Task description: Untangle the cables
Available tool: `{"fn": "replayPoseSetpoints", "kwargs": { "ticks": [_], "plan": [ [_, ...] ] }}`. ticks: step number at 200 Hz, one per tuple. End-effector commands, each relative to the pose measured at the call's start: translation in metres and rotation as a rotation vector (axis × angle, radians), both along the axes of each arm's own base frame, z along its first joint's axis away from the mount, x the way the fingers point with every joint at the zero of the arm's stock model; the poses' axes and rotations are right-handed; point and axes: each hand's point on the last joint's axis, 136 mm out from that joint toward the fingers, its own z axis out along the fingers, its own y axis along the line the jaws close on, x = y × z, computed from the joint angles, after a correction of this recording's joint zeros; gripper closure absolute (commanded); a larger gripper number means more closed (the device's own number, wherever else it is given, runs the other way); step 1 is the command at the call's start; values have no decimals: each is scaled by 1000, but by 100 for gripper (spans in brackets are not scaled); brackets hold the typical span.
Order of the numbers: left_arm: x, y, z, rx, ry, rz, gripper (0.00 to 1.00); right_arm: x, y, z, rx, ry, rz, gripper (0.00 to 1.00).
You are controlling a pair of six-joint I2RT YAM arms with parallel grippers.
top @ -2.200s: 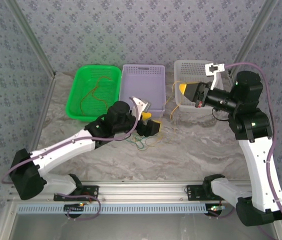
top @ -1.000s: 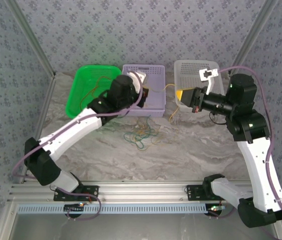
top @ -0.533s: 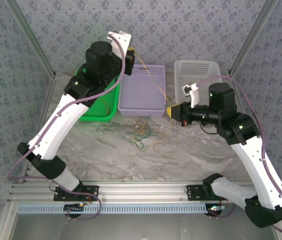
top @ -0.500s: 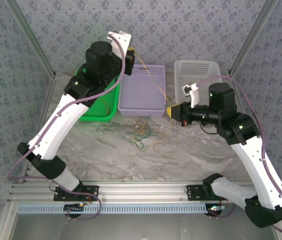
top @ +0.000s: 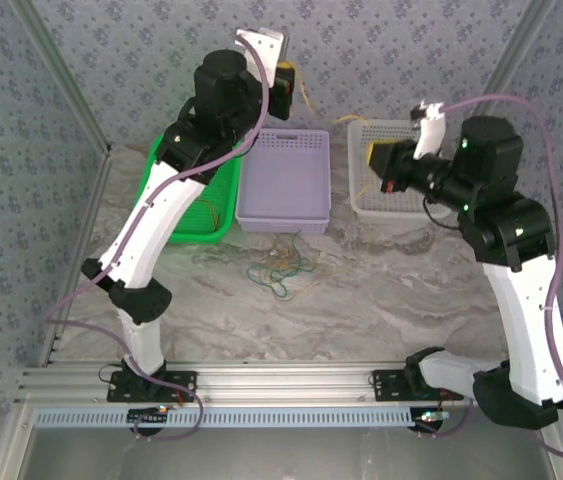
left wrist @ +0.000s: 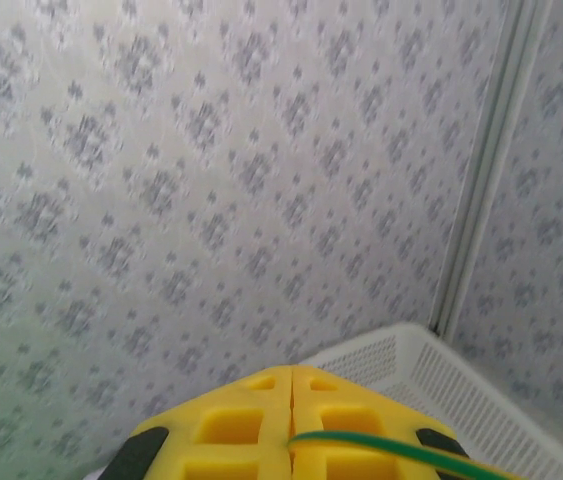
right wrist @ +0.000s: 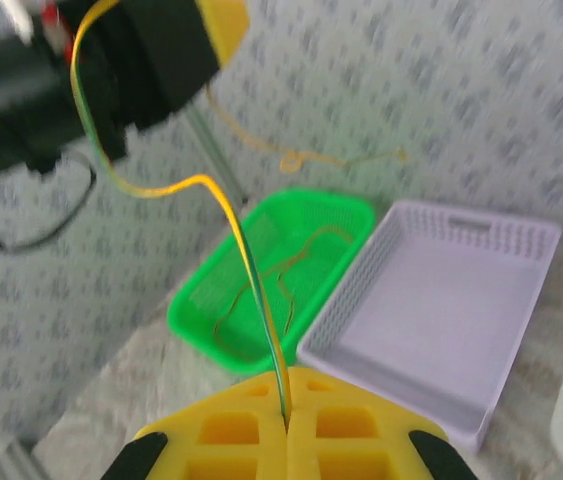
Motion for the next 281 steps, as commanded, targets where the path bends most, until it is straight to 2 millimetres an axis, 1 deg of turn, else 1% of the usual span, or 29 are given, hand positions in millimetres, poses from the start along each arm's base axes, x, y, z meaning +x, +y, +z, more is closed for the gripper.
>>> {"fn": "replayPoseSetpoints", "kwargs": {
  "ticks": [1, 15, 20, 36, 52, 63, 71, 73, 77, 94, 112, 123, 134, 153, 164, 177, 190, 200, 215, 234, 259, 264, 273, 281],
  "plan": [
    [3, -19, 27, -115, -74, -59, 100, 30, -20, 4, 9, 7, -97, 100],
    [10, -28, 36, -165, -116, -76, 100, 46, -36, 24, 59, -40, -148, 100],
    [12, -31, 39, -185, -130, -81, 100, 54, -46, 34, 80, -62, -178, 100],
    [20, -38, 49, -257, -172, -86, 100, 70, -68, 58, 95, -125, -252, 100],
    [28, -43, 54, -321, -210, -80, 100, 87, -90, 72, 89, -181, -326, 100],
    [37, -45, 52, -356, -224, -68, 100, 102, -103, 74, 99, -188, -354, 100],
    [43, -48, 48, -372, -224, -63, 100, 113, -111, 69, 111, -167, -366, 100],
    [44, -48, 47, -375, -223, -62, 100, 114, -113, 74, 116, -186, -368, 100],
    [48, -50, 43, -380, -219, -61, 100, 119, -116, 74, 121, -191, -373, 100],
    [64, -58, 25, -404, -190, -67, 100, 140, -128, 63, 124, -180, -398, 100],
    [79, -68, 5, -439, -144, -88, 100, 160, -132, 47, 129, -163, -403, 100],
    [86, -76, -9, -443, -114, -98, 100, 172, -134, 30, 119, -128, -408, 100],
    [93, -85, -27, -437, -74, -111, 100, 183, -137, 10, 105, -91, -420, 100],
    [107, -102, -64, -416, -1, -128, 100, 204, -147, -38, 92, -18, -458, 100],
    [114, -112, -86, -402, 42, -139, 100, 216, -152, -73, 91, 51, -477, 100],
    [121, -122, -111, -384, 86, -147, 100, 229, -158, -120, 87, 155, -498, 100],
    [126, -131, -133, -366, 121, -149, 100, 239, -163, -164, 83, 259, -517, 100],
    [127, -138, -144, -357, 131, -155, 100, 244, -166, -195, 79, 343, -530, 100],
    [130, -142, -154, -345, 133, -146, 100, 249, -170, -232, 80, 450, -549, 100],
    [135, -146, -165, -352, 142, -143, 100, 249, -176, -267, 88, 562, -581, 100],
    [140, -152, -180, -374, 159, -152, 100, 247, -177, -298, 69, 661, -596, 100],
    [140, -154, -183, -378, 163, -159, 100, 245, -176, -303, 63, 678, -591, 94],
    [140, -158, -188, -385, 171, -170, 100, 243, -173, -311, 44, 704, -581, 79],
    [139, -162, -191, -388, 172, -178, 100, 242, -171, -314, 26, 707, -580, 67]
  ]
}}
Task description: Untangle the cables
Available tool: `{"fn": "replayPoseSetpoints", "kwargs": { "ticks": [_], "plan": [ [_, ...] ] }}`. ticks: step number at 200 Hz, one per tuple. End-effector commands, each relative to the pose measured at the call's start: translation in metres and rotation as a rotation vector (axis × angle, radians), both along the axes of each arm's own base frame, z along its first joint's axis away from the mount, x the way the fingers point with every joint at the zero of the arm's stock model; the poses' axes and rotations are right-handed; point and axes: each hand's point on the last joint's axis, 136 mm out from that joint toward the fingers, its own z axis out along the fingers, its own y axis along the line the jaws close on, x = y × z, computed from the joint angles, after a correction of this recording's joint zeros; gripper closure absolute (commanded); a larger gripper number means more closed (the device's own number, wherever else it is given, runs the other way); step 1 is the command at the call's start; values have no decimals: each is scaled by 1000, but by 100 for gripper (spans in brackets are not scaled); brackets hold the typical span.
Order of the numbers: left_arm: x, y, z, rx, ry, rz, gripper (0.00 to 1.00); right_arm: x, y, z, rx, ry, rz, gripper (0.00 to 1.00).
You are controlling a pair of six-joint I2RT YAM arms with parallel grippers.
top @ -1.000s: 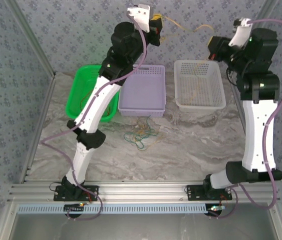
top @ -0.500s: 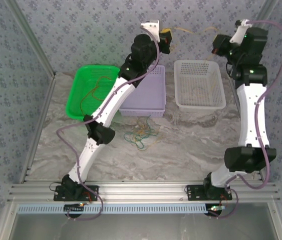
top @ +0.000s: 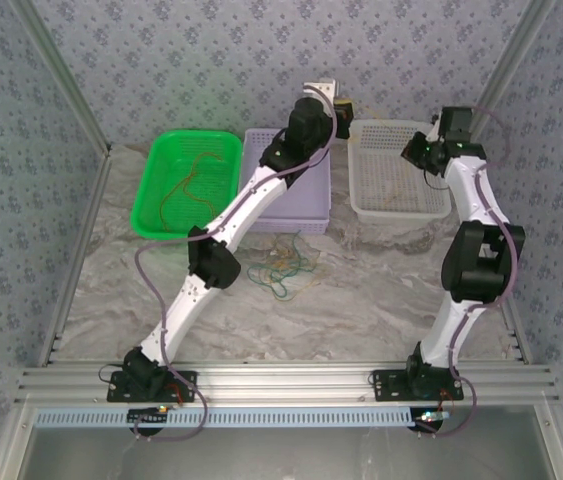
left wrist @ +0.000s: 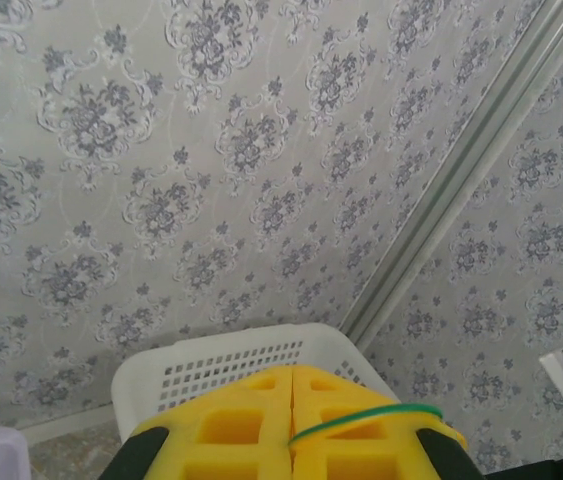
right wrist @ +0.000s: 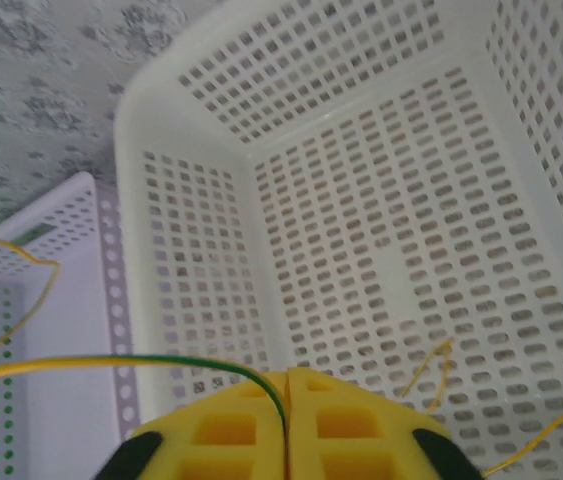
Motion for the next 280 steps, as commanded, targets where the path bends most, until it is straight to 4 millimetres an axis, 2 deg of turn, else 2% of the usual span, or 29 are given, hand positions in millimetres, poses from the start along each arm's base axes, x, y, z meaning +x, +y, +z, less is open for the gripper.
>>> {"fn": "replayPoseSetpoints", "kwargs": {
  "ticks": [1, 18, 35, 61, 102, 132, 169, 195, 235, 255, 280],
  "plan": [
    [-7, -14, 10, -81, -42, -43, 100, -10, 0, -14, -20, 81, -9, 65],
    [-12, -23, 6, -81, -52, -61, 100, -21, 6, -26, -50, 138, -9, 47],
    [-15, -29, 6, -78, -65, -67, 100, -33, 13, -36, -90, 190, -19, 40],
    [-16, -30, 5, -71, -72, -69, 100, -49, 29, -59, -172, 251, -13, 39],
    [-24, -40, -6, -1, -74, -92, 100, -60, 51, -98, -245, 345, 66, 39],
    [-32, -49, -15, 44, -73, -110, 100, -74, 67, -100, -307, 363, 163, 46],
    [-37, -53, -14, 69, -86, -117, 100, -107, 81, -104, -300, 384, 226, 49],
    [-42, -56, -13, 81, -96, -129, 100, -127, 88, -99, -300, 374, 244, 51],
    [-43, -63, -31, 117, -77, -136, 100, -148, 98, -69, -302, 327, 272, 44],
    [-40, -66, -40, 113, -75, -135, 100, -158, 91, -53, -324, 301, 245, 37],
    [-32, -67, -57, 97, -63, -128, 100, -167, 70, -30, -379, 256, 174, 29]
  ]
}}
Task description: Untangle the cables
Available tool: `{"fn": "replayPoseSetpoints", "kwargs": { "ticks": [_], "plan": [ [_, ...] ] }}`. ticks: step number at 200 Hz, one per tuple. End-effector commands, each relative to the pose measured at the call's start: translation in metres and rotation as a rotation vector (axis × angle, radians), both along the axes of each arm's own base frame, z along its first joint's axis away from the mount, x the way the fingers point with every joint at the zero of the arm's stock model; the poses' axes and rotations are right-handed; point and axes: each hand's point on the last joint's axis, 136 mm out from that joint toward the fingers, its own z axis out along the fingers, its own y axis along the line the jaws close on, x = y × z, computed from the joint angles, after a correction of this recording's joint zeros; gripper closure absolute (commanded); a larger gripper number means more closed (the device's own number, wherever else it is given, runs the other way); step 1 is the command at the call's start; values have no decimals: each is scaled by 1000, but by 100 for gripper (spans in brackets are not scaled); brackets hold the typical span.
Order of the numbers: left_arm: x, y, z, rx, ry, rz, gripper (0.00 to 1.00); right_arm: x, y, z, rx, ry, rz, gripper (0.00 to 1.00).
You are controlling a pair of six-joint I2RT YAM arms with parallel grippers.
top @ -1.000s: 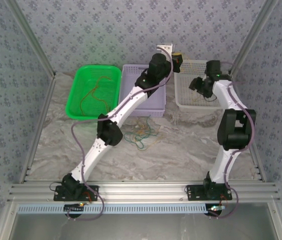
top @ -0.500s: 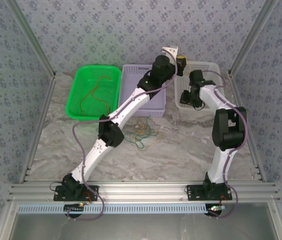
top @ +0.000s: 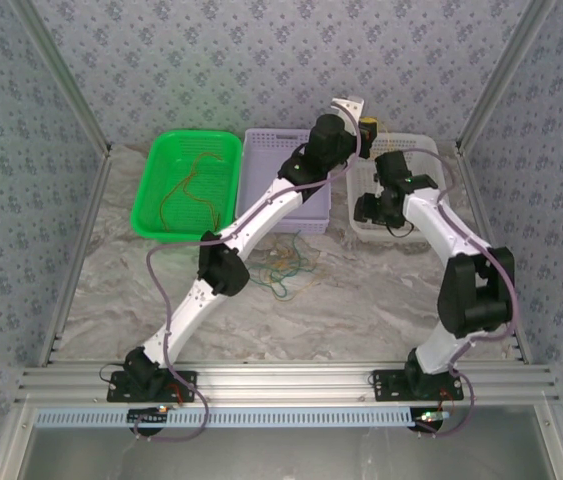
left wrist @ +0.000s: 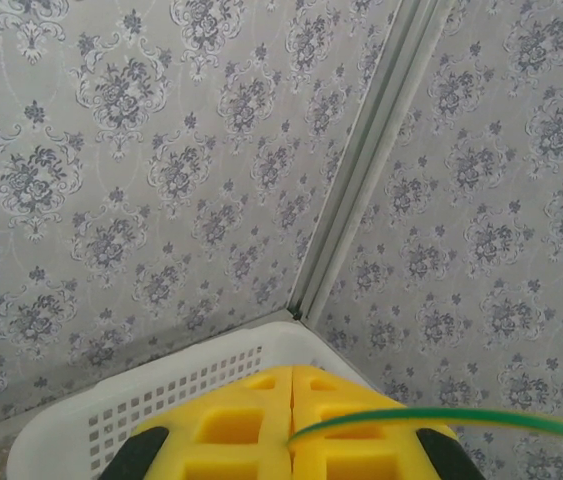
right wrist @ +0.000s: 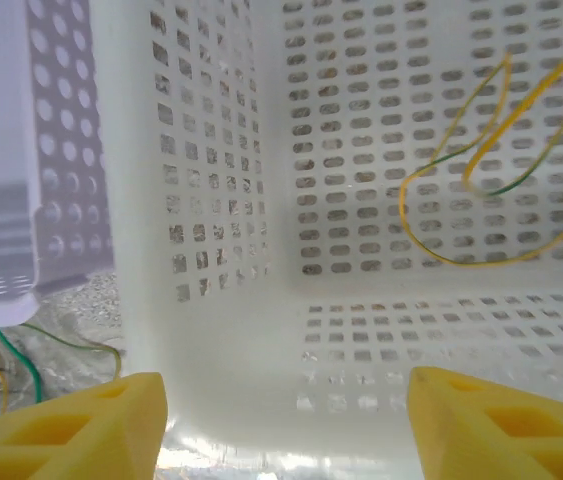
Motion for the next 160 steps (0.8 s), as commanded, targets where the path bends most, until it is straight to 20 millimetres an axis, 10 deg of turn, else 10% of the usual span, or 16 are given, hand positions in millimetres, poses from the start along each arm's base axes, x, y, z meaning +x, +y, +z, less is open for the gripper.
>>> {"fn": "replayPoseSetpoints", "kwargs": {
  "ticks": [1, 50, 75, 109, 160],
  "plan": [
    [7, -10, -33, 3, 12, -8, 100, -19, -24, 16, -73, -14, -58, 28],
    [15, -21, -80, -67, 123, -49, 91, -38, -45, 63, -42, -160, -120, 26],
    [13, -23, -84, -80, 160, -59, 22, -42, -46, 75, 11, -186, -132, 26],
    [3, -20, -56, -75, 149, -98, 2, -46, -48, 84, 52, -217, -152, 26],
    [-4, 12, 12, -65, 135, -12, 1, -57, -45, 101, 74, -262, -145, 27]
  ]
}}
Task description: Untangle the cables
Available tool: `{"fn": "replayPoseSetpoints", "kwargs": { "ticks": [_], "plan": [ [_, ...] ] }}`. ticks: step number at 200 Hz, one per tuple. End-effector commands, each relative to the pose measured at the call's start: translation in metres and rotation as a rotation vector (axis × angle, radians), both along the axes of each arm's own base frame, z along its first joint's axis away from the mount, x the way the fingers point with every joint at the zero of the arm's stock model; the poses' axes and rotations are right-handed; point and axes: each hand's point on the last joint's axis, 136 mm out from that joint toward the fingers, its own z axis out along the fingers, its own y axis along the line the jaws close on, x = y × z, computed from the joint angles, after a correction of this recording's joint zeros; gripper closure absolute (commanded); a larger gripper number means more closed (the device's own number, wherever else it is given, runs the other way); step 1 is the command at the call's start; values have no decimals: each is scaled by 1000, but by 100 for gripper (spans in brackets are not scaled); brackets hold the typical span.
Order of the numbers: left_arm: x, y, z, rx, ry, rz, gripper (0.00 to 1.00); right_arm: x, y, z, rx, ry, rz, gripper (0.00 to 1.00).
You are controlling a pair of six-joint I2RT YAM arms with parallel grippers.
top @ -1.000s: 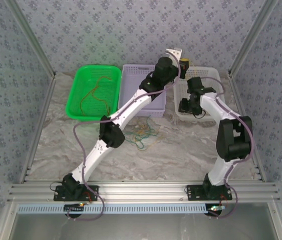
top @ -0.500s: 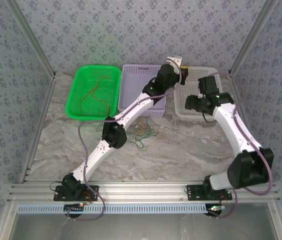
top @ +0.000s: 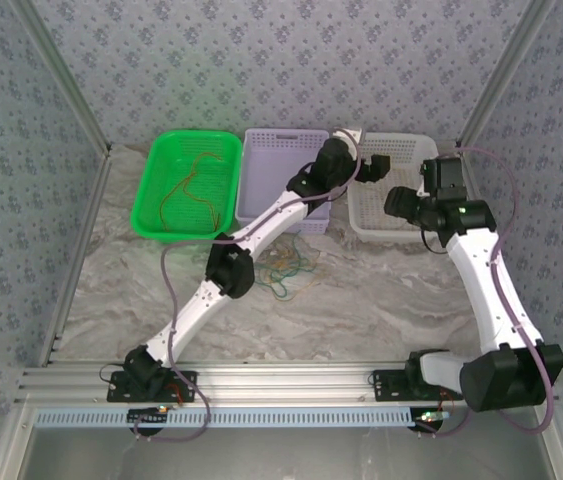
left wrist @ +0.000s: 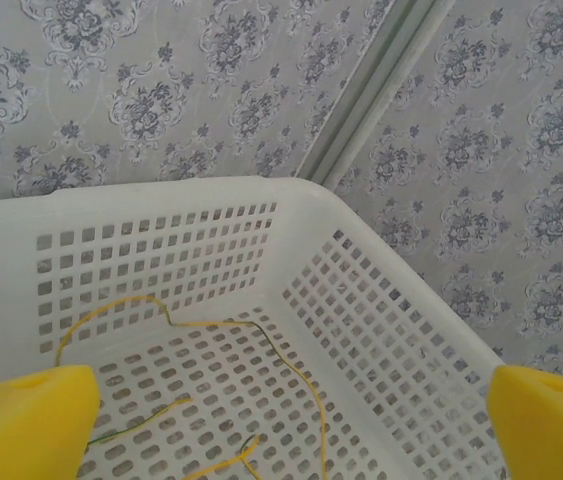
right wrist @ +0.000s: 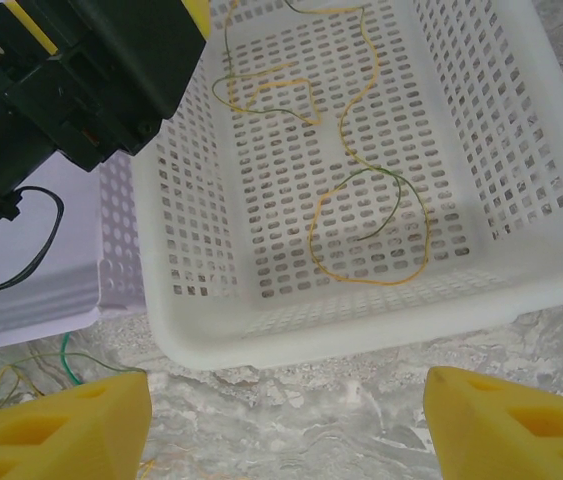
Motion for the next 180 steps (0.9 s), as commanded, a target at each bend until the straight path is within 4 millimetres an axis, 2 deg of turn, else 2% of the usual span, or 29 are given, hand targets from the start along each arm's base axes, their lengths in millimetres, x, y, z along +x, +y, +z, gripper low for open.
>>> {"fn": "replayPoseSetpoints", "kwargs": {
  "ticks": [1, 19, 37, 41, 56, 78, 101, 111, 112, 115, 120, 134, 141, 166, 180],
  "plan": [
    [-14, 32, 121, -77, -93, 56, 1, -13, 3, 7, 22, -14, 5, 27],
    [-15, 58, 132, -17, -37, 133, 4, -22, 11, 12, 25, -33, 29, 30],
    [-21, 85, 135, 44, 45, 189, 14, -34, 26, 15, 47, -55, 67, 33],
    [-23, 91, 136, 54, 67, 198, 16, -39, 30, 3, 48, -32, 83, 33],
    [-38, 104, 141, 99, 114, 201, 27, -50, 51, -4, 55, -38, 151, 34],
    [-61, 122, 137, 196, 178, 225, 34, -66, 81, -27, 46, -2, 254, 36],
    [-82, 127, 133, 257, 197, 213, 35, -78, 105, -49, 39, 35, 327, 37],
    [-87, 131, 133, 234, 201, 209, 35, -81, 112, -54, 40, 40, 343, 37],
    [-87, 133, 128, 242, 210, 211, 35, -82, 113, -55, 40, 41, 345, 37],
    [-87, 135, 133, 211, 199, 214, 36, -83, 115, -56, 41, 42, 350, 37],
    [-86, 141, 123, 194, 213, 223, 36, -84, 118, -58, 42, 44, 354, 37],
    [-90, 166, 119, 97, 238, 238, 37, -87, 126, -62, 56, 46, 369, 37],
    [-95, 180, 105, 90, 268, 252, 37, -88, 130, -63, 58, 47, 379, 37],
    [-131, 218, 75, 88, 311, 273, 37, -87, 143, -72, 54, 61, 414, 37],
    [-154, 241, 49, 124, 366, 296, 39, -83, 150, -79, 51, 76, 439, 36]
  ]
}}
